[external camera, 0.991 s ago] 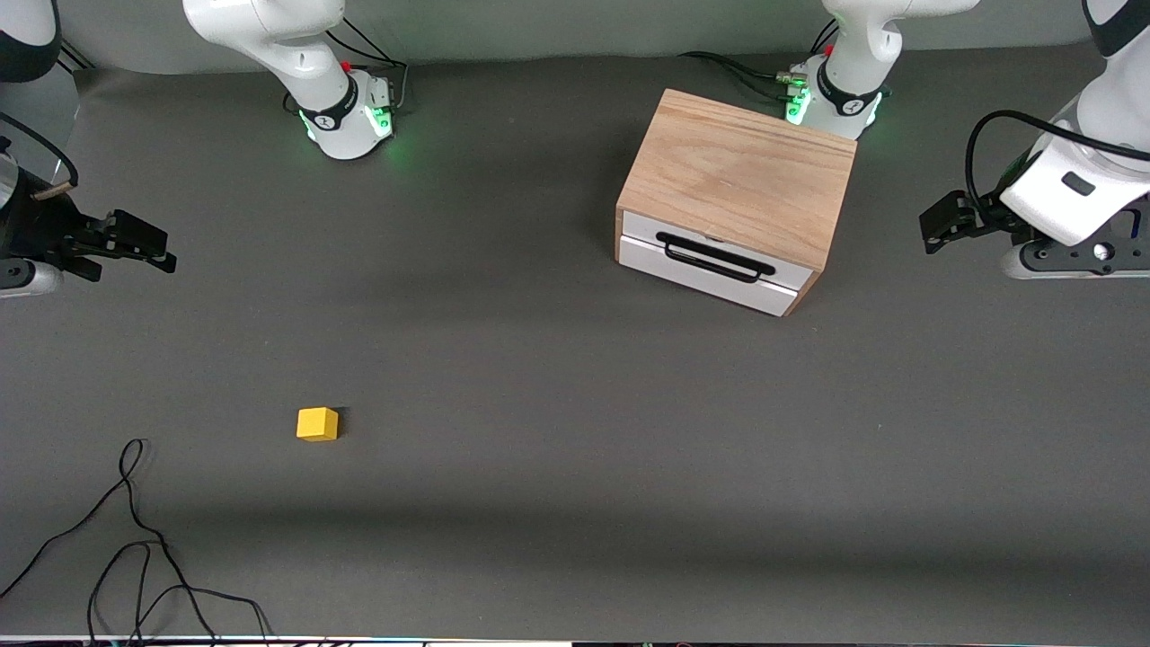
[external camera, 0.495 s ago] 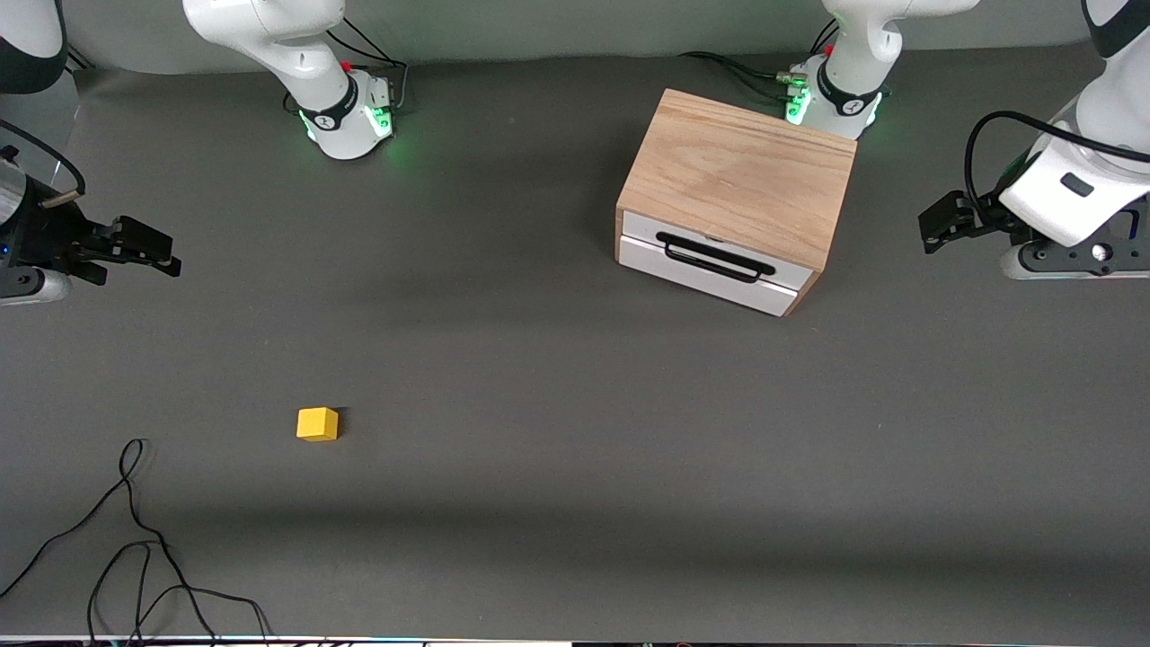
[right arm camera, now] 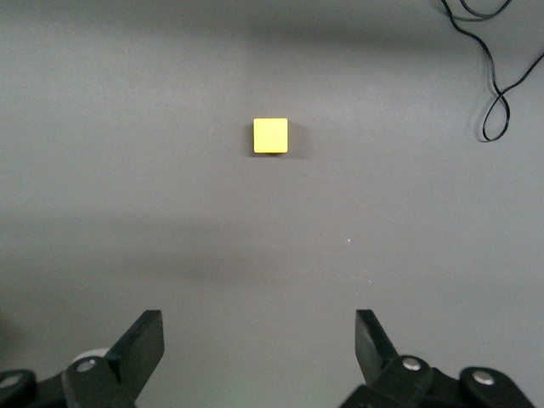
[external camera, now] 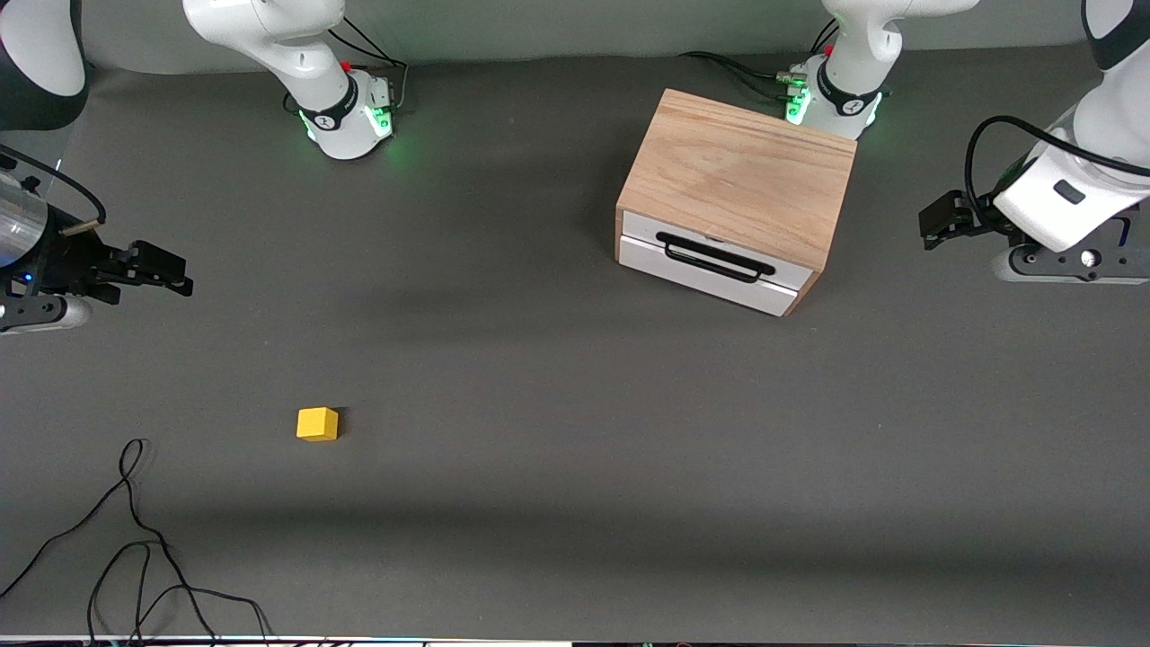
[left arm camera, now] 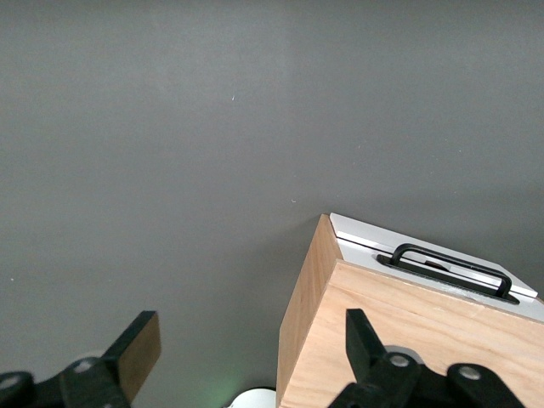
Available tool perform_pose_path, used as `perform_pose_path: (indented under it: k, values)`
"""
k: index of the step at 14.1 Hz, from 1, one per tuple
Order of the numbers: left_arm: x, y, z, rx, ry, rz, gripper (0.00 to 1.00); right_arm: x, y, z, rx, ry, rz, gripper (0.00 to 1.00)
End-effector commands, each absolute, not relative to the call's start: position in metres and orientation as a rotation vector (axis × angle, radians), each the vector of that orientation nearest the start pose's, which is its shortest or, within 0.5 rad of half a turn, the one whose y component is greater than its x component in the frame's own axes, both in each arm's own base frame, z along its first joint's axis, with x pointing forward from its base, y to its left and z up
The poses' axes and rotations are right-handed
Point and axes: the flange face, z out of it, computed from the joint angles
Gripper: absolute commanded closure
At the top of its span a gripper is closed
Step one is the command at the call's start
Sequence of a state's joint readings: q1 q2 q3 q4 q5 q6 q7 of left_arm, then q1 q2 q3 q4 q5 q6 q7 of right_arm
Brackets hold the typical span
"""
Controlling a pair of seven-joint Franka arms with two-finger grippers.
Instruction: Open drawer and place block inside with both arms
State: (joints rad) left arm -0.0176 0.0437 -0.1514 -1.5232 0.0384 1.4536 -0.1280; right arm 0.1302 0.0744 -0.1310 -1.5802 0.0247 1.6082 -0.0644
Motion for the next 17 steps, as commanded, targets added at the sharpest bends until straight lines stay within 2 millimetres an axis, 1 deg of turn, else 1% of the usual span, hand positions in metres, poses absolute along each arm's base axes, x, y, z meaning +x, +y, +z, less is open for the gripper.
perform_pose_path:
  k: [1,2,4,5,7,9,10,11,14,15,17]
  values:
    - [0.553,-0.089,0.61,-3.137,-0.041,0.193,0.05,0.588,0.007,0.581,-3.109,-0.097,0.047,0.0]
    - [0.554,-0.092,0.607,-3.154,-0.085,0.21,0.05,0.59,0.007,0.576,-3.11,-0.096,0.054,0.0]
    - [0.558,-0.097,0.598,-3.153,-0.273,0.235,0.05,0.595,0.008,0.568,-3.113,-0.096,0.066,0.0]
    - [0.562,-0.103,0.589,-3.153,-0.343,0.25,0.04,0.598,0.008,0.565,-3.115,-0.096,0.05,0.0]
    - [0.572,-0.118,0.571,-3.136,-0.489,0.272,0.05,0.607,0.008,0.551,-3.115,-0.087,0.054,0.0]
    - [0.574,-0.164,0.547,-3.072,-0.654,0.302,0.05,0.616,0.009,0.535,-3.119,-0.083,0.056,0.0]
    - [0.573,-0.188,0.532,-3.02,-0.744,0.319,0.05,0.619,0.009,0.527,-3.12,-0.083,0.07,0.0]
    - [0.571,-0.21,0.515,-2.972,-0.812,0.341,0.05,0.622,0.01,0.525,-3.121,-0.085,0.066,0.0]
    - [0.572,-0.237,0.468,-2.804,-1.041,0.406,0.05,0.626,0.01,0.519,-3.132,-0.093,0.054,0.0]
    - [0.572,-0.24,0.454,-2.745,-1.114,0.427,0.05,0.626,0.009,0.518,-3.135,-0.096,0.057,0.0]
    - [0.566,-0.251,0.428,-2.635,-1.221,0.455,0.05,0.626,0.007,0.516,-3.136,-0.089,0.064,0.0]
